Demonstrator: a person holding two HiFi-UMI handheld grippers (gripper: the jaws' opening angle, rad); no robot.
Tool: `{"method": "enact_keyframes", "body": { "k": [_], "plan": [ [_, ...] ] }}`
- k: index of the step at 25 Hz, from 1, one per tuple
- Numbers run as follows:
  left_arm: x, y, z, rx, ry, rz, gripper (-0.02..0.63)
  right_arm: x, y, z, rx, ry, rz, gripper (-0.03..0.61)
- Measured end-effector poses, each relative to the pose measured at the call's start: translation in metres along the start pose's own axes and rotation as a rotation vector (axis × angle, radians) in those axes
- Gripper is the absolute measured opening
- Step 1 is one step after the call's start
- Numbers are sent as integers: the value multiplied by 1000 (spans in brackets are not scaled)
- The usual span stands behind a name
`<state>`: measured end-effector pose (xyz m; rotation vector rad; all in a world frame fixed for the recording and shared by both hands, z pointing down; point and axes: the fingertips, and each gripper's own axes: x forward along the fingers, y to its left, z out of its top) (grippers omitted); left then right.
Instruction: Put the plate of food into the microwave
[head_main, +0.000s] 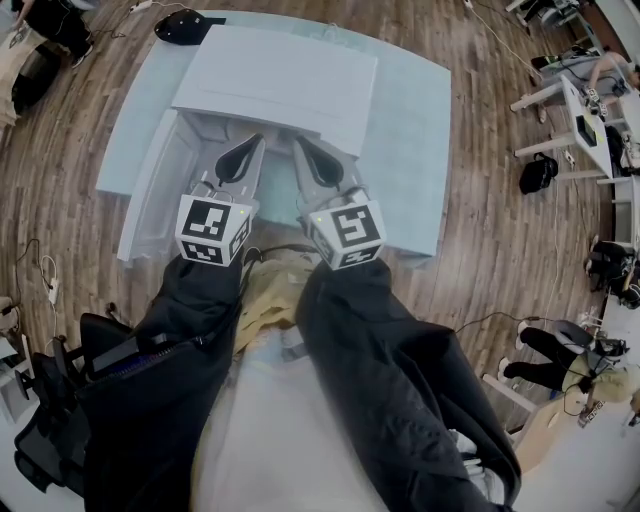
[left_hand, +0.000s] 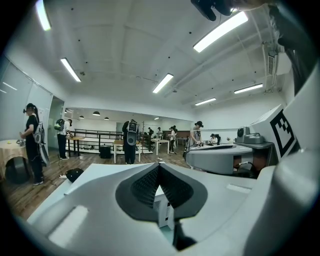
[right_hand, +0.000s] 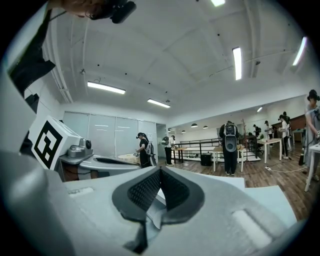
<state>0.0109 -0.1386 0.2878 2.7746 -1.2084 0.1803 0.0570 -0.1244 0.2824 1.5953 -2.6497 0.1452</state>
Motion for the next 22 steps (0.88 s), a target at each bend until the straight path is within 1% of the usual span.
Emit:
{"method": "enact_keyframes", "body": {
  "k": [4,22],
  "plan": [
    [0,1,-1,1,7,2,-5,1,2,4,-4,-6,9,-8],
    [2,-2,-16,-30,54,-11,-5,-1,-2,-9,10,22,-7,-8]
  ]
}}
